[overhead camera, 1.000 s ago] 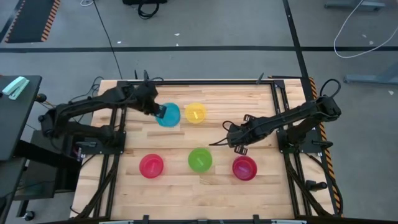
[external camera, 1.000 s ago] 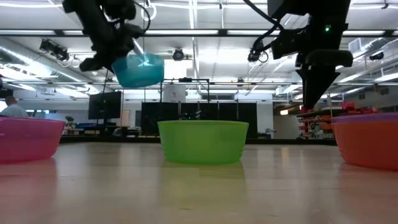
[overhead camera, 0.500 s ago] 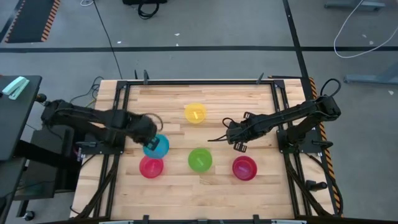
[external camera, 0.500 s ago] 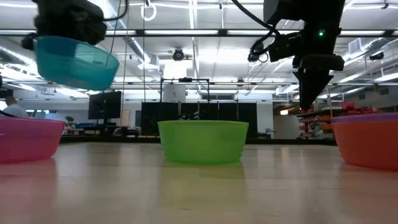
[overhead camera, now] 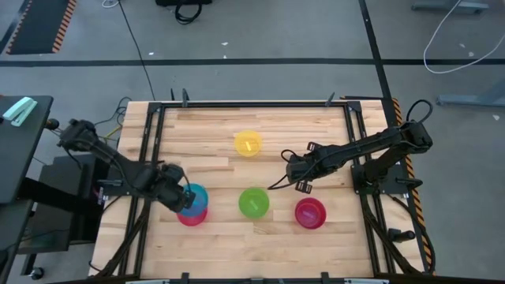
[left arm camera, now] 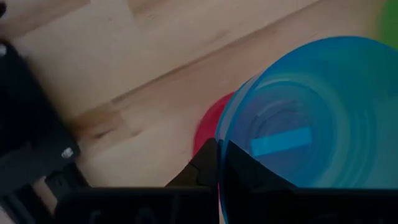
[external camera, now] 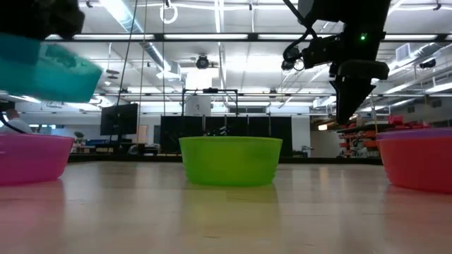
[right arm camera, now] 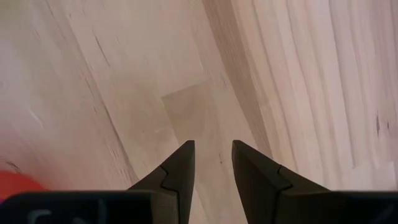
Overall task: Nest bowls inside each other
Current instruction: Stack the blue bowl on the red bowl
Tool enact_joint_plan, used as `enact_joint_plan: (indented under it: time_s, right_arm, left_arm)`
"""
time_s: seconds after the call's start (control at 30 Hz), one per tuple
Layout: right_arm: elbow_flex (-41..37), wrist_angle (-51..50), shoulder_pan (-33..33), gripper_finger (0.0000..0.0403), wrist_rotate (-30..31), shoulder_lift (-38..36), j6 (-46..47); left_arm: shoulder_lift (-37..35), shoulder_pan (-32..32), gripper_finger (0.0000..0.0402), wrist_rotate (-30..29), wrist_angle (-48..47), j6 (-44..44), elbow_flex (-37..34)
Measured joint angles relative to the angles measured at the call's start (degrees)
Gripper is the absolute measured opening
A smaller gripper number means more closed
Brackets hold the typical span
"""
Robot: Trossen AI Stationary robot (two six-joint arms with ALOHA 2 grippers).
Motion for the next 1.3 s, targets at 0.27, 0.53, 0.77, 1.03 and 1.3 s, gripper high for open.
enact_joint_plan:
  time_s: [0.27, 0.53, 0.77, 1.03, 1.3]
  right_arm:
    - [0.0, 1.2, 0.0, 0.0114, 0.0, 0.0, -1.1]
    - [0.0, 1.7, 0.0, 0.0114, 0.0, 0.0, -1.0]
    - [0.0, 2.0, 0.0, 0.0114, 0.0, 0.0, -1.0]
    - [0.0, 2.7, 0.0, 0.0114, 0.0, 0.0, -1.5]
    - [0.0, 2.8, 0.0, 0.0114, 0.0, 0.0, -1.5]
  left_arm:
    - [3.1, -3.8, 0.0008, 1.3, 5.7, -3.6, -3.2]
    - [5.4, -6.8, 0.0009, 1.6, 12.5, -8.0, -7.4]
    - [6.1, -7.8, 0.0009, 5.1, 13.0, -12.5, -11.1]
    - [6.0, -7.8, 0.0023, 4.4, 15.6, -11.9, -11.5]
    - [6.1, -5.6, 0.0043, 0.1, 19.7, -7.3, -11.5]
